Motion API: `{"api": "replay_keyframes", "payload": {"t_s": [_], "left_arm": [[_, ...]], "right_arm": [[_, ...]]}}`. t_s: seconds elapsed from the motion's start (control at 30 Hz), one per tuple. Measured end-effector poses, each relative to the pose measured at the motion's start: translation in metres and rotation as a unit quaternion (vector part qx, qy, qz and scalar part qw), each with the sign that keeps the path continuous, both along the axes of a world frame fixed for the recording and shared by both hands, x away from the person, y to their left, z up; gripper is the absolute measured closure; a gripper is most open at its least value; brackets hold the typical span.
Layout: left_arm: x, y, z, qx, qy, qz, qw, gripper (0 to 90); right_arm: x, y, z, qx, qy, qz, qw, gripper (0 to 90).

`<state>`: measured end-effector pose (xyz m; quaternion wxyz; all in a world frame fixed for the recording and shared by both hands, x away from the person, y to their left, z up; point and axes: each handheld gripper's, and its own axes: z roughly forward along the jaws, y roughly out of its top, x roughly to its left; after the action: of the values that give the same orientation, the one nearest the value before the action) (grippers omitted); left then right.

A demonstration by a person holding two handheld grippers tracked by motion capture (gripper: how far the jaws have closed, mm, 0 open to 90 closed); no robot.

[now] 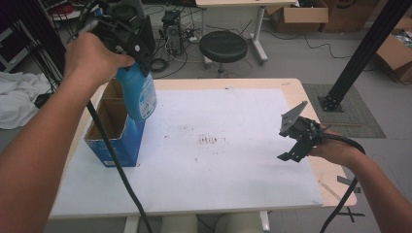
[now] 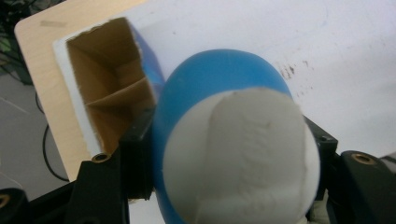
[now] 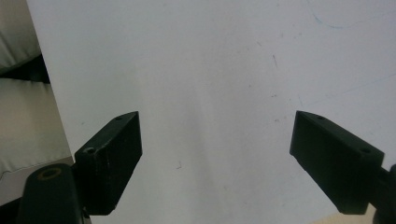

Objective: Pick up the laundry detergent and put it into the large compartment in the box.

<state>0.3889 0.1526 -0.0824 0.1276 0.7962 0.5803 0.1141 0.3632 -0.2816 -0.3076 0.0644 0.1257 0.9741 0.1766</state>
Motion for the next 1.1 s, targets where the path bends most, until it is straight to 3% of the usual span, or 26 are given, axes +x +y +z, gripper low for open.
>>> {"api": "replay_keyframes", "payload": {"t_s": [0.23,0.37,0.53,0.83,1.1], "left_arm": [[0.0,0.031,0.003,-0.002,-0.008,0.05,0.9987,38.0],[0.001,0.052,-0.001,0.003,-0.013,0.084,0.9963,38.0],[0.002,0.067,-0.009,0.006,-0.021,0.111,0.9936,38.1],[0.008,0.08,-0.025,0.006,-0.019,0.121,0.9925,38.1],[0.012,0.088,-0.055,0.003,-0.011,0.124,0.9922,38.1]], "right_arm": [[0.0,0.0,0.0,-0.003,-0.002,0.0,1.0,16.4],[0.0,-0.001,0.0,-0.002,-0.003,-0.002,1.0,16.4],[0.001,-0.001,-0.001,-0.003,-0.002,0.0,1.0,16.4],[0.002,0.0,-0.003,-0.003,0.0,-0.002,1.0,16.4],[0.002,-0.003,-0.005,-0.007,0.004,-0.003,1.0,16.4]]}}
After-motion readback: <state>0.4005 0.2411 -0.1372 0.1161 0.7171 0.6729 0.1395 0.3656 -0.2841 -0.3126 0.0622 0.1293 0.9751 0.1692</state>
